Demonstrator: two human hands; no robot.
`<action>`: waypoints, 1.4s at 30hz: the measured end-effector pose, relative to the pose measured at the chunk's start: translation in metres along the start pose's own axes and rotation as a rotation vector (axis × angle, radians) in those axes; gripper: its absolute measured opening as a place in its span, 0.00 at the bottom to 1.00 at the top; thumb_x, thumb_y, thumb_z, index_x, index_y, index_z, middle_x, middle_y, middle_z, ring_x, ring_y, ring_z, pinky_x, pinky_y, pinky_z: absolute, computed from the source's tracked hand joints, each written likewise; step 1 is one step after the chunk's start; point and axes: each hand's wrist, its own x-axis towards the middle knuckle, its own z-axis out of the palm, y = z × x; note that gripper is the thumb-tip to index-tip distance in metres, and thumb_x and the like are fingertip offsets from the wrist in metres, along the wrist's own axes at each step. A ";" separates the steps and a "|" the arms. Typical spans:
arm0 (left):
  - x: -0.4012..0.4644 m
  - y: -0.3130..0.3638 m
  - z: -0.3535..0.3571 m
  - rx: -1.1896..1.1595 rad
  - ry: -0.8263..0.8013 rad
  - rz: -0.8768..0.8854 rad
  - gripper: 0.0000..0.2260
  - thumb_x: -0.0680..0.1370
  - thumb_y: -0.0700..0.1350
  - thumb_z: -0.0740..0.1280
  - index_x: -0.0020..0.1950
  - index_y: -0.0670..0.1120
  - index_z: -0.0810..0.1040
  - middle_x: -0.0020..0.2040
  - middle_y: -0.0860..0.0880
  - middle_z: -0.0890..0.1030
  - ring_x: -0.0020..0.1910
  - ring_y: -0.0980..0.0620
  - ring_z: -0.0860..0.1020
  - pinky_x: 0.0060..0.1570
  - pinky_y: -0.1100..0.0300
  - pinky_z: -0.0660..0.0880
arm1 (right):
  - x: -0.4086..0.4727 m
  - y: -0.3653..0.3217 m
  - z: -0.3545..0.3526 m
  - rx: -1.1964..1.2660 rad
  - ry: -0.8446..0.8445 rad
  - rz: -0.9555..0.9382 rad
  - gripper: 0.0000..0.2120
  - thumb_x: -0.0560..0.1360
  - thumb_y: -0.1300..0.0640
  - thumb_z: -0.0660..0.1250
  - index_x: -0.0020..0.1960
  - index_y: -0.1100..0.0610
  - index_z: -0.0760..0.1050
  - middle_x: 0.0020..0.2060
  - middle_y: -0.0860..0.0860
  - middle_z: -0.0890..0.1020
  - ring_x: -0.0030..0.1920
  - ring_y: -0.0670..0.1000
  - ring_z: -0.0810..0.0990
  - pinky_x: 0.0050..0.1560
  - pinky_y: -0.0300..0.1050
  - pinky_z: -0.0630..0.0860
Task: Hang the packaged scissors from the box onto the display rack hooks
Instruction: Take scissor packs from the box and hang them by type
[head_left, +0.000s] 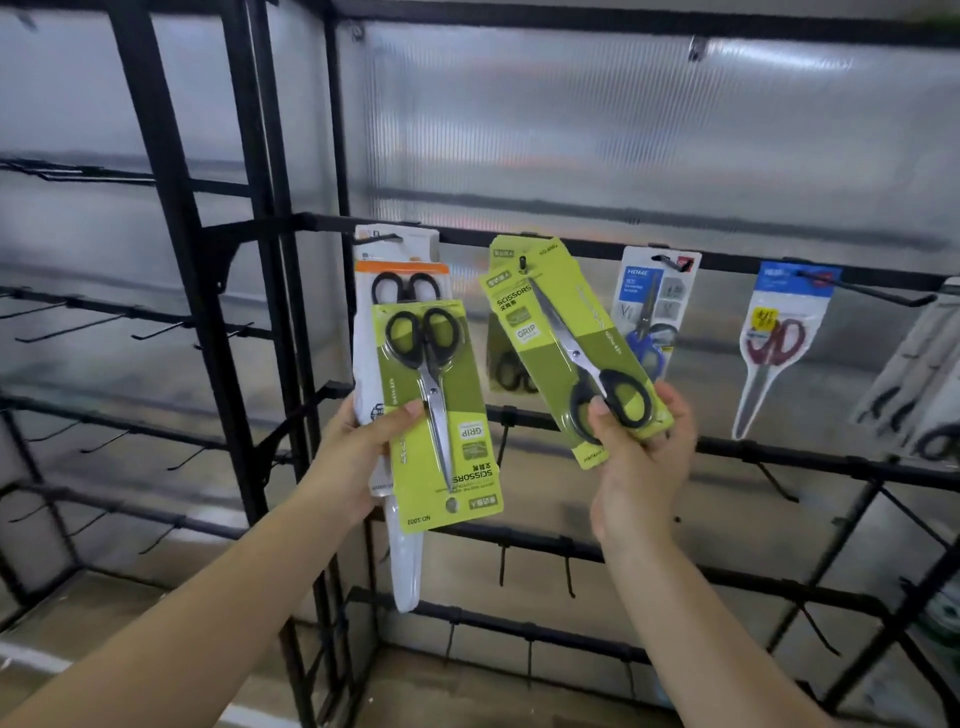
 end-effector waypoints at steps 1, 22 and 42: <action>0.001 0.001 -0.001 -0.013 -0.018 -0.008 0.09 0.73 0.38 0.69 0.48 0.50 0.77 0.38 0.52 0.85 0.35 0.54 0.83 0.30 0.57 0.78 | -0.002 0.004 0.003 0.002 0.018 -0.006 0.25 0.69 0.74 0.68 0.55 0.47 0.69 0.47 0.48 0.81 0.45 0.44 0.83 0.41 0.38 0.79; 0.013 0.008 -0.016 -0.067 -0.303 -0.050 0.16 0.64 0.38 0.71 0.51 0.46 0.78 0.43 0.47 0.85 0.39 0.48 0.84 0.34 0.57 0.79 | -0.030 0.014 0.059 -0.764 -0.455 0.150 0.11 0.70 0.53 0.72 0.49 0.54 0.75 0.45 0.53 0.83 0.43 0.48 0.83 0.40 0.41 0.80; 0.015 -0.001 -0.028 -0.155 -0.250 -0.041 0.14 0.67 0.43 0.69 0.51 0.48 0.76 0.39 0.51 0.85 0.37 0.53 0.84 0.34 0.58 0.80 | -0.027 0.029 0.078 0.111 0.090 0.424 0.06 0.73 0.68 0.66 0.47 0.62 0.71 0.33 0.53 0.83 0.31 0.49 0.83 0.36 0.47 0.81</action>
